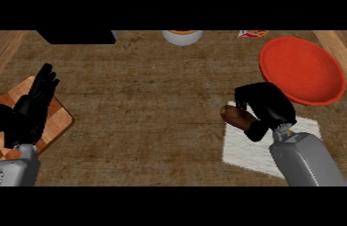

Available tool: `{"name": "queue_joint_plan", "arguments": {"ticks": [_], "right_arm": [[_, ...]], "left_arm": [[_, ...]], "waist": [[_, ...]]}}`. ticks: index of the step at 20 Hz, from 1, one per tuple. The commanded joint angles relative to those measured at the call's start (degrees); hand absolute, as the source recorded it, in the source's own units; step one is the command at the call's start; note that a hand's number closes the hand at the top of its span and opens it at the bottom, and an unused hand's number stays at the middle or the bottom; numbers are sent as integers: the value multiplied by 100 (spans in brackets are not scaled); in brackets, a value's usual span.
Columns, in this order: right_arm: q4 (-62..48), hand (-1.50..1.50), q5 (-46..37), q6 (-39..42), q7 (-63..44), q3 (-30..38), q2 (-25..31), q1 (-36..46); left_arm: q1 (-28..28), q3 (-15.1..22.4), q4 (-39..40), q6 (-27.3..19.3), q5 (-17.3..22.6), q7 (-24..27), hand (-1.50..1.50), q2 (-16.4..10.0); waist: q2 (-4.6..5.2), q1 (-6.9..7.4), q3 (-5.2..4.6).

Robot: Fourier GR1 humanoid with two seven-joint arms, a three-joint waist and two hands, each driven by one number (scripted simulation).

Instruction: Pick the sweet potato from the placemat and place it in the bowl

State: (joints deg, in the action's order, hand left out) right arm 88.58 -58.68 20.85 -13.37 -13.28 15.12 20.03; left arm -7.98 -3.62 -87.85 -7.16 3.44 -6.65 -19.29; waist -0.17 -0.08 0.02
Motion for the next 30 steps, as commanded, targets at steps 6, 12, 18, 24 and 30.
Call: {"name": "queue_joint_plan", "arguments": {"ticks": [6, 12, 18, 24, 30], "right_arm": [[1496, 150, 619, -519, -221, 1474, 114, 517], [1842, 150, 1322, -65, -276, 2389, 396, 441], [-308, 150, 1596, -523, 551, 2987, 786, 1408], [-2177, 150, 1610, -1193, 1462, 3225, 1018, 1997], [-4236, 150, 1486, -1831, 2446, 3406, 1424, 2794]], "left_arm": [[208, 105, -226, -107, -148, 30, 0, 172], [103, -179, 247, 159, -60, 384, 0, 107], [-139, -213, 7, 217, -59, -171, 0, 69], [-99, 99, -170, -57, -512, -65, 0, 348], [-412, 30, 77, 56, -406, -230, 0, 397]], "waist": [[-4, -21, 1], [14, -18, -2], [39, 75, 1], [52, 135, 3], [95, 197, 6]]}}
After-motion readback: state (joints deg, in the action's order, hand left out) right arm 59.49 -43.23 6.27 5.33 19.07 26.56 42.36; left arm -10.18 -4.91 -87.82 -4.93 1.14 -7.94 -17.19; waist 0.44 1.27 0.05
